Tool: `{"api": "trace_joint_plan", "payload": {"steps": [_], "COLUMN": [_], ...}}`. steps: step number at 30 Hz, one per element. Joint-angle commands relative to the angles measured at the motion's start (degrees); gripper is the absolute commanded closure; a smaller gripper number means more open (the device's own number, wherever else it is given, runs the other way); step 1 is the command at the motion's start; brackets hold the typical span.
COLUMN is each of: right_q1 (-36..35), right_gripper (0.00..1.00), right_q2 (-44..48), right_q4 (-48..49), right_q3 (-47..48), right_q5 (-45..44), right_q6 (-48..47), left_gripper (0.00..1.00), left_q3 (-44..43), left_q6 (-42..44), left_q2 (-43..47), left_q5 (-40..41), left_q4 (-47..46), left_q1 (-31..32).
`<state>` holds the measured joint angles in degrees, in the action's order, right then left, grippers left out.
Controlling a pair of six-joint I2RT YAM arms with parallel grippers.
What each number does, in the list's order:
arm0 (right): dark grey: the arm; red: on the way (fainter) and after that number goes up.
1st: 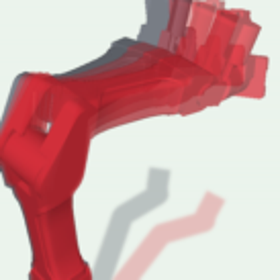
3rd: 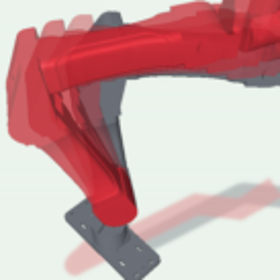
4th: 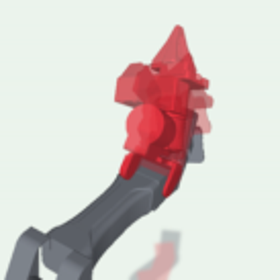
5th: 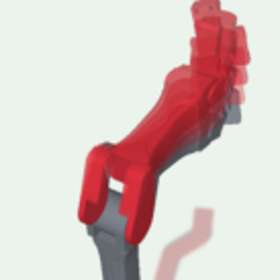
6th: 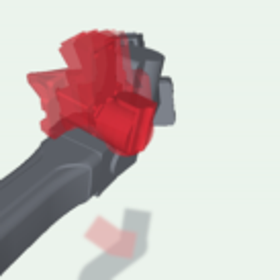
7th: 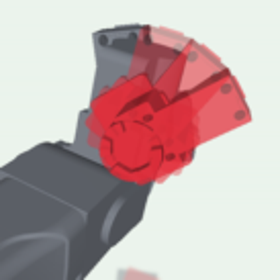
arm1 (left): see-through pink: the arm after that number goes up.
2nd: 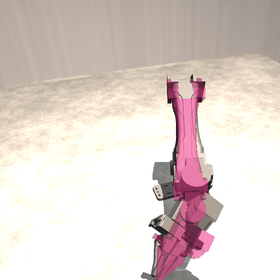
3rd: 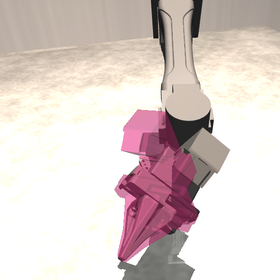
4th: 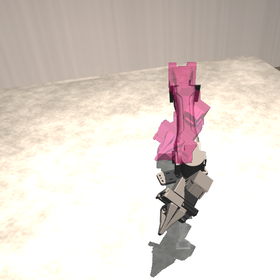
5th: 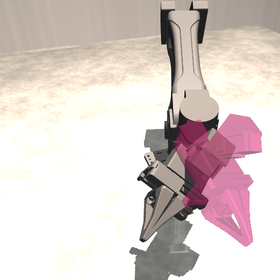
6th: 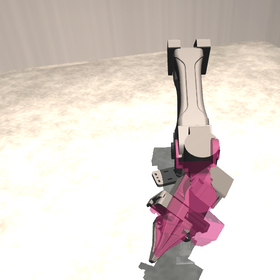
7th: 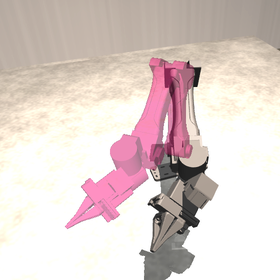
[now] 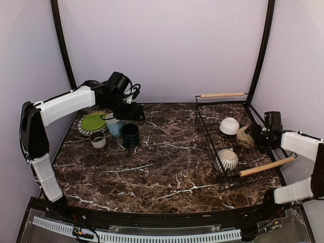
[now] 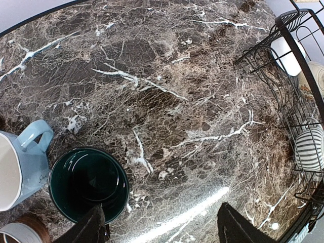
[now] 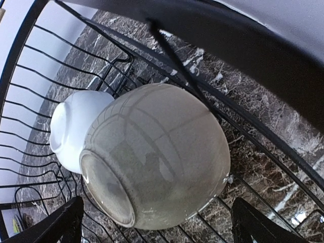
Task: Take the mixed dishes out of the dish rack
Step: Move the bowl to the dish rack, then adjust the bowl on the dish rack.
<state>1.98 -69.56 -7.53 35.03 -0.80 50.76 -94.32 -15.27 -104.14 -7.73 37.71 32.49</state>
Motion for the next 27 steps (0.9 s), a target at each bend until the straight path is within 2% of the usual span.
{"api": "trace_joint_plan", "payload": {"steps": [1,7,12,17,21,27], "right_q1": [-0.89,-1.54,-1.62,-3.88,-4.36,-5.45], "right_gripper": [0.01,0.01,0.01,0.01,0.02,0.06], "right_q2": [2.73,2.36,-2.81,-5.9,-12.26,-20.81], "right_q4": [-9.68,-18.78,-26.64,-25.66,-28.01,-30.39], "right_q3": [4.59,10.87,17.85,20.74,25.29,30.73], "right_q5": [0.34,2.69,-1.07,-1.43,-5.41,-6.61], "right_q6": [-10.32,-23.22,-29.01,-31.94,-35.09,-38.18], "left_gripper": [0.25,0.25,0.25,0.25,0.25,0.25], "left_q3": [0.19,0.28,0.31,0.41,0.37,0.35], "left_q6": [-0.38,-0.38,-0.47,-0.49,-0.38,-0.26], "left_q2": [1.11,1.13,1.13,1.14,1.17,1.22], "left_q5": [-0.68,-0.5,-0.71,-0.37,-0.35,-0.21], "left_q4": [0.32,0.32,0.33,0.25,0.29,0.39], "left_q1": [0.29,0.29,0.29,0.29,0.29,0.3]}}
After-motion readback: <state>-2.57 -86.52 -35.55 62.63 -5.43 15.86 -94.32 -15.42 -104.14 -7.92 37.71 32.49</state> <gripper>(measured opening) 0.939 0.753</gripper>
